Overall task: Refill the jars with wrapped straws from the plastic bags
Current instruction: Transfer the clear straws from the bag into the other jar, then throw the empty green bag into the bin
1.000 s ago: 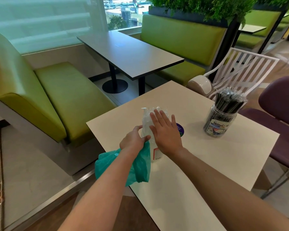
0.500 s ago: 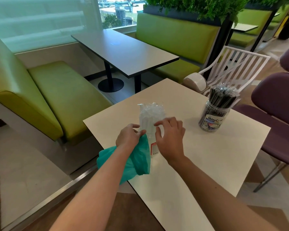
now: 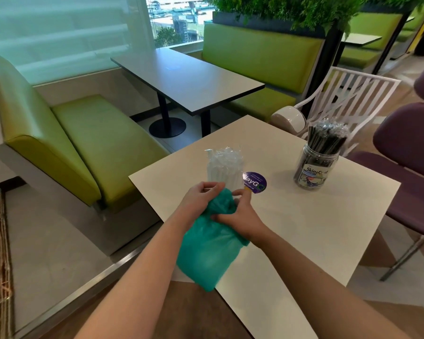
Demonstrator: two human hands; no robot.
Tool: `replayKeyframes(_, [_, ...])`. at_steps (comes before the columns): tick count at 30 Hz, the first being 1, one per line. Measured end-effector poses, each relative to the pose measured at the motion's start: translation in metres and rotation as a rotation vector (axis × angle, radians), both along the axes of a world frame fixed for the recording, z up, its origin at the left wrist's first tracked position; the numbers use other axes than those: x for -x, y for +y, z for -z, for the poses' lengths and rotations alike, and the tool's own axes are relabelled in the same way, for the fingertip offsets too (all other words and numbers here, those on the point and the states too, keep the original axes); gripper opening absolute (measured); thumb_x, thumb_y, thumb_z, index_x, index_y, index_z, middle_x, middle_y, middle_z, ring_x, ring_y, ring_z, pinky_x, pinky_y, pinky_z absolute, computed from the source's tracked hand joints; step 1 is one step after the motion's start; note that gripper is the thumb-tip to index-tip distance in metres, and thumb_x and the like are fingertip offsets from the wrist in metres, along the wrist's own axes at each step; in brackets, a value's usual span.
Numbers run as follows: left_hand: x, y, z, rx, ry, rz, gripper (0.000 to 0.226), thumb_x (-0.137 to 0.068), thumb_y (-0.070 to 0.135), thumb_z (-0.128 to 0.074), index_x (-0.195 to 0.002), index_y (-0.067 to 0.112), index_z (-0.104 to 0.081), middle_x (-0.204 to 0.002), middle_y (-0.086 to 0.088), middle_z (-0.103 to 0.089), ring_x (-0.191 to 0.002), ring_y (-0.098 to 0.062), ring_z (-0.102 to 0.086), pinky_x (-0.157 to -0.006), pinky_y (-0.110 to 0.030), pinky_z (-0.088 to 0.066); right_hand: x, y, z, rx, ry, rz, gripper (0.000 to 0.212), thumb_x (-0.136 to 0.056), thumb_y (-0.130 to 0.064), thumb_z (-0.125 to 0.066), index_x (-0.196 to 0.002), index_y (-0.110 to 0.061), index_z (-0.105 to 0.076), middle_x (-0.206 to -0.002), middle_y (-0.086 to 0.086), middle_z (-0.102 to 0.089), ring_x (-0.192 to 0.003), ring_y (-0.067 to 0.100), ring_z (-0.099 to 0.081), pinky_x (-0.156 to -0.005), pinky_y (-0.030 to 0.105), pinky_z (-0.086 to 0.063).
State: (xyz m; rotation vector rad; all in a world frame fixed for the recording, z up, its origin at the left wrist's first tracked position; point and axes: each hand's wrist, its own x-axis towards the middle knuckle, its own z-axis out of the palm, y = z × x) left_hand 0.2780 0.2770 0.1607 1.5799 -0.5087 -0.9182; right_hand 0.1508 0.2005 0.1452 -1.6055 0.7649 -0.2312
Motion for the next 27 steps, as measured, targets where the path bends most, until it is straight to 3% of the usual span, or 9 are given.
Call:
replayKeyframes(3, [0.004, 0.010, 0.002, -0.064, -0.203, 0.133, 0.042, -0.087, 0.048, -0.064, -0.120, 0.023, -0.057, -0.111, 0.001, -0.065, -0.096, -0.009, -0.065, -0.075, -0.017, -0.052, 0.004, -0.010, 0.002, -0.143, -0.082, 0.041, 0.069, -0.079, -0.017, -0.076, -0.135, -0.022, -0.036, -0.120, 0.003, -0.061, -0.106, 0.022, -0.064, -0.093, 0.040, -0.054])
replayKeyframes(7, [0.008, 0.024, 0.013, -0.173, -0.287, 0.323, 0.056, -0.080, 0.050, -0.069, -0.127, 0.032, -0.045, -0.115, 0.010, -0.063, -0.096, 0.004, -0.063, -0.075, -0.010, -0.049, 0.007, -0.020, 0.001, -0.291, -0.175, 0.046, 0.036, -0.084, -0.010, -0.068, -0.120, -0.009, -0.061, -0.108, 0.011, -0.072, -0.098, 0.029, -0.069, -0.089, 0.045, -0.056])
replayKeyframes(10, [0.010, 0.029, 0.020, -0.203, -0.251, 0.418, 0.053, -0.076, 0.028, -0.083, -0.119, 0.034, -0.051, -0.108, 0.018, -0.066, -0.093, 0.008, -0.064, -0.075, -0.008, -0.048, 0.007, -0.027, 0.001, -0.378, -0.215, 0.112, 0.030, -0.087, -0.010, -0.065, -0.117, -0.009, -0.062, -0.107, 0.014, -0.072, -0.099, 0.031, -0.069, -0.087, 0.044, -0.056])
replayKeyframes(13, [0.006, 0.028, 0.027, -0.311, -0.423, 0.418, 0.051, -0.071, 0.034, -0.087, -0.115, 0.031, -0.062, -0.102, 0.016, -0.069, -0.088, 0.003, -0.064, -0.078, -0.011, -0.047, 0.010, -0.035, -0.001, -0.371, -0.207, 0.142, 0.027, -0.087, -0.009, -0.064, -0.114, -0.010, -0.063, -0.106, 0.014, -0.071, -0.098, 0.030, -0.069, -0.087, 0.043, -0.056])
replayKeyframes(16, [-0.001, 0.029, 0.034, -0.409, -0.509, 0.370, 0.037, -0.072, 0.038, -0.084, -0.104, 0.023, -0.072, -0.088, 0.011, -0.070, -0.071, 0.005, -0.061, -0.063, -0.007, -0.046, 0.013, -0.044, -0.003, -0.360, -0.221, 0.196, 0.022, -0.086, -0.002, -0.061, -0.107, -0.007, -0.066, -0.100, 0.015, -0.071, -0.089, 0.026, -0.068, -0.079, 0.037, -0.056])
replayKeyframes(19, [-0.006, 0.030, 0.038, -0.479, -0.535, 0.351, 0.037, -0.073, 0.040, -0.084, -0.103, 0.021, -0.074, -0.089, 0.008, -0.072, -0.077, -0.006, -0.066, -0.072, -0.019, -0.052, 0.013, -0.052, -0.005, -0.287, -0.204, 0.362, 0.016, -0.086, -0.006, -0.059, -0.100, -0.011, -0.064, -0.096, 0.011, -0.066, -0.080, 0.020, -0.060, -0.068, 0.030, -0.049])
replayKeyframes(21, [-0.008, 0.032, 0.039, -0.531, -0.551, 0.355, 0.039, -0.073, 0.042, -0.083, -0.104, 0.022, -0.073, -0.092, 0.005, -0.073, -0.081, -0.010, -0.068, -0.079, -0.027, -0.055, 0.012, -0.053, -0.004, -0.226, -0.187, 0.472, 0.019, -0.086, -0.011, -0.057, -0.104, -0.014, -0.061, -0.105, 0.010, -0.061, -0.086, 0.019, -0.055, -0.070, 0.030, -0.045])
replayKeyframes(23, [-0.010, 0.033, 0.041, -0.579, -0.581, 0.369, 0.040, -0.072, 0.046, -0.083, -0.104, 0.025, -0.072, -0.092, 0.006, -0.073, -0.081, -0.010, -0.068, -0.081, -0.030, -0.056, 0.012, -0.052, -0.003, -0.197, -0.197, 0.488, 0.036, -0.081, -0.019, -0.058, -0.117, -0.016, -0.056, -0.116, 0.009, -0.058, -0.099, 0.022, -0.055, -0.076, 0.032, -0.045])
replayKeyframes(27, [-0.010, 0.037, 0.043, -0.634, -0.643, 0.397, 0.040, -0.070, 0.051, -0.082, -0.103, 0.032, -0.071, -0.095, 0.008, -0.072, -0.084, -0.011, -0.067, -0.082, -0.032, -0.056, 0.010, -0.051, -0.009, -0.036, -0.050, 0.218, 0.064, -0.075, -0.033, -0.079, -0.131, -0.024, -0.049, -0.120, 0.001, -0.055, -0.109, 0.018, -0.055, -0.080, 0.026, -0.044])
